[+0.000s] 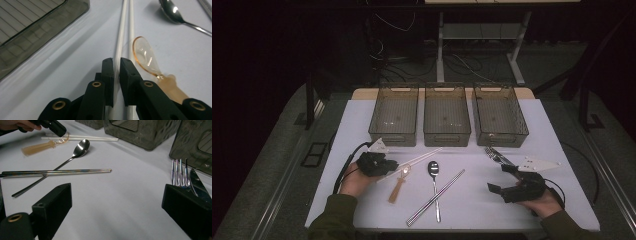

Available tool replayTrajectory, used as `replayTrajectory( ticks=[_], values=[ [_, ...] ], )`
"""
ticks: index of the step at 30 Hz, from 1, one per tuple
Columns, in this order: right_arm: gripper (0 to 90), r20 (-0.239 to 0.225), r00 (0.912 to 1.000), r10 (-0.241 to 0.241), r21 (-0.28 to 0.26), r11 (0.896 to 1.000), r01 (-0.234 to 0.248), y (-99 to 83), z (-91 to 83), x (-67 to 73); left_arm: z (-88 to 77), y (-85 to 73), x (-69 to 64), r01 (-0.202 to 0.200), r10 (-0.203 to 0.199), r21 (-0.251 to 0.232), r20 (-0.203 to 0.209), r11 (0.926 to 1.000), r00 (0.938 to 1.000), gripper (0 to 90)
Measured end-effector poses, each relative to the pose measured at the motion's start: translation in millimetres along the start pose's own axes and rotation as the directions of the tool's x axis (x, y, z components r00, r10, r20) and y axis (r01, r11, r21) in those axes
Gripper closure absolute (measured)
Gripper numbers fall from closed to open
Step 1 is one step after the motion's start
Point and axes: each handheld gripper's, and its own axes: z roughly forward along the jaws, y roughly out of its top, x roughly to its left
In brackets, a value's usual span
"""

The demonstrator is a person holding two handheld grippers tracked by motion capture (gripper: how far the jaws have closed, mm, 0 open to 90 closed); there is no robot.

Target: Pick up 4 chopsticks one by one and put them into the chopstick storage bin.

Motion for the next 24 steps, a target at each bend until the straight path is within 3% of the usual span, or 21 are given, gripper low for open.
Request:
replayTrajectory(
  ticks=[10, 15, 24],
  values=[
    [9.5, -0.001, 1.0000, -0.002, 0.000, 1.000, 0.002, 0.0, 0.2, 0.0, 2.0, -2.3, -2.8, -0.048, 0.047, -0.016, -0.021, 0.9987, 0.9987, 80.9],
    [9.5, -0.001, 1.0000, -0.004, 0.000, 1.000, 0.004, -0.1, 0.4, 0.1, 2.3, -5.0, -0.6, -0.059, 0.059, -0.038, -0.003, 0.9976, 0.9983, 82.0],
    [9.5, -0.001, 1.0000, -0.004, 0.002, 1.000, 0.004, -0.2, 1.0, 0.0, 3.3, -13.9, 10.9, 0.022, -0.013, -0.104, 0.085, 0.9943, 0.9963, 83.3]
  ],
)
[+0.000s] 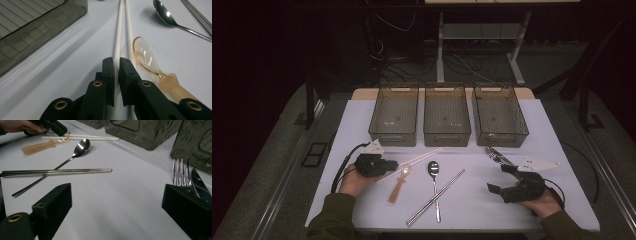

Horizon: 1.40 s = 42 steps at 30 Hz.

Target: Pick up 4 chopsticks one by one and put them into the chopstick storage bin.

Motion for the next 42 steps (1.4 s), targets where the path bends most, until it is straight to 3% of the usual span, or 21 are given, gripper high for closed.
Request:
replayTrajectory(
  ticks=[15, 42],
  values=[
    [9.5, -0.001, 1.0000, 0.000, 0.000, 1.000, 0.000, 0.1, -0.3, 0.4, -1.2, 3.1, -2.7, -0.009, 0.008, 0.022, 0.018, 0.9997, 0.9998, 84.1],
    [9.5, 0.002, 1.0000, 0.002, -0.007, 1.000, -0.002, 0.4, -1.4, -0.7, -35.0, 18.3, -13.6, 0.002, -0.003, -0.058, -0.019, 0.9983, 0.9998, 84.3]
  ],
)
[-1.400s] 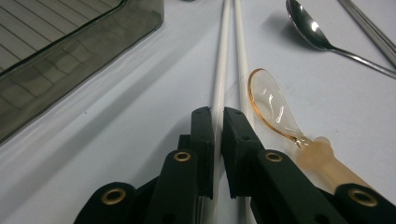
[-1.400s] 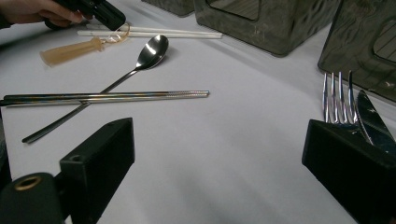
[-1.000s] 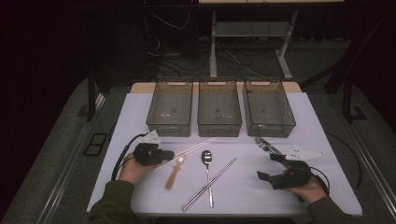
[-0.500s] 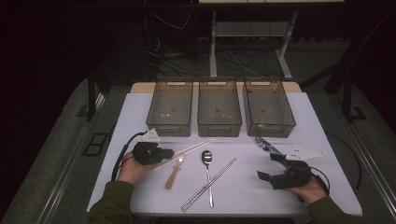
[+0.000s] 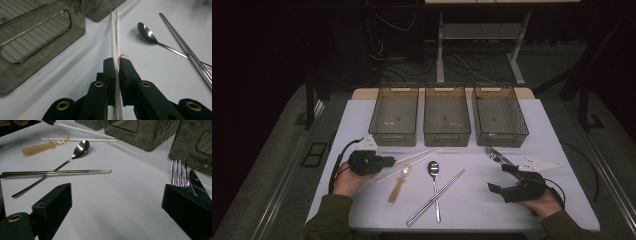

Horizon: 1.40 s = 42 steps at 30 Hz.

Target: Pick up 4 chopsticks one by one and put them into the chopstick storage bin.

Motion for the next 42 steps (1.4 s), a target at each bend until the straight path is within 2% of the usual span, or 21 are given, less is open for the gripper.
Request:
replayTrajectory(
  ticks=[11, 24, 34, 42],
  values=[
    [9.5, 0.001, 1.0000, -0.008, 0.016, 1.000, 0.008, -1.3, 6.6, -1.5, -12.4, 2.4, -3.0, 0.003, -0.003, -0.036, -0.009, 0.9993, 1.0000, 84.4],
    [9.5, 0.005, 1.0000, -0.004, 0.009, 1.000, 0.004, -0.8, 4.7, -1.8, -20.2, 14.6, -14.2, -0.027, 0.031, -0.100, 0.043, 0.9947, 0.9986, 84.2],
    [9.5, 0.004, 1.0000, -0.003, 0.006, 1.000, 0.003, -0.6, 4.3, -1.9, -21.0, 29.3, -24.6, -0.026, 0.036, -0.131, 0.072, 0.9911, 0.9968, 84.2],
    [9.5, 0.003, 1.0000, -0.002, 0.004, 1.000, 0.002, -0.4, 4.0, -1.7, -18.8, 42.6, -30.7, -0.034, 0.045, -0.145, 0.070, 0.9888, 0.9966, 84.2]
  ],
)
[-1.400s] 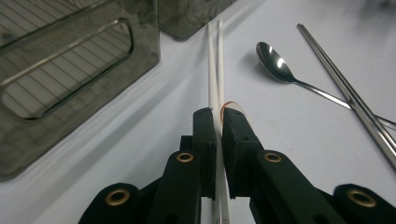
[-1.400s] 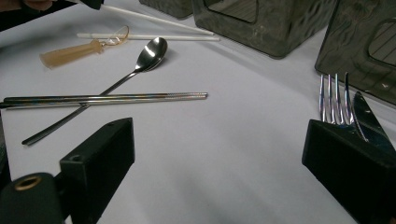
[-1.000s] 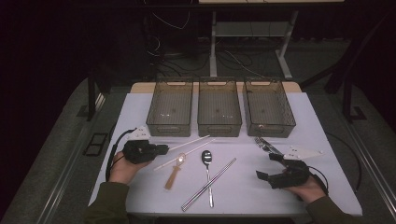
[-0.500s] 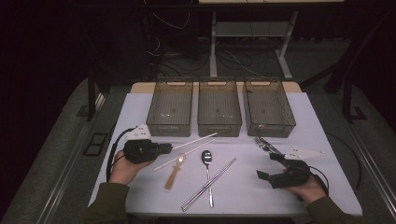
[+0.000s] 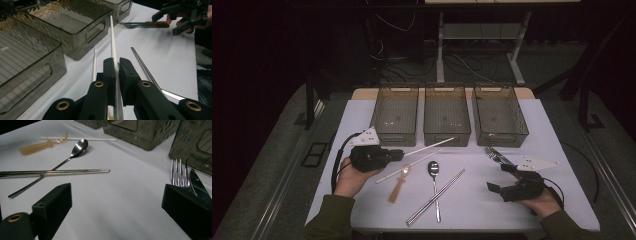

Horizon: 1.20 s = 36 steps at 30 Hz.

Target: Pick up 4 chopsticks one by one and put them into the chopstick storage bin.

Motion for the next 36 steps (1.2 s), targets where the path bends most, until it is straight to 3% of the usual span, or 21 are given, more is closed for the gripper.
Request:
replayTrajectory(
  ticks=[8, 14, 20, 26, 36],
  values=[
    [9.5, -0.001, 1.0000, 0.003, -0.001, 1.000, -0.003, 0.0, 0.0, 0.0, 3.6, 9.9, 1.4, 0.005, -0.006, -0.019, -0.040, 0.9998, 0.9992, 84.1],
    [9.5, -0.002, 1.0000, 0.003, -0.002, 1.000, -0.003, 0.1, 0.0, 0.2, 2.7, 14.9, 7.1, 0.029, -0.034, -0.052, -0.089, 0.9982, 0.9954, 84.2],
    [9.5, -0.002, 1.0000, 0.007, -0.004, 1.000, -0.007, 0.0, -0.5, 0.2, 2.6, 18.6, 13.8, 0.044, -0.053, -0.058, -0.156, 0.9973, 0.9864, 84.1],
    [9.5, -0.001, 0.9999, 0.010, -0.006, 1.000, -0.010, 0.3, -0.5, 0.3, 3.1, 21.4, 20.8, 0.056, -0.068, -0.068, -0.193, 0.9961, 0.9789, 84.1],
    [9.5, 0.001, 0.9998, 0.022, -0.015, 1.000, -0.022, 0.3, -2.1, -0.4, 2.1, 24.9, 39.9, 0.082, -0.099, -0.076, -0.264, 0.9937, 0.9594, 84.1]
  ],
)
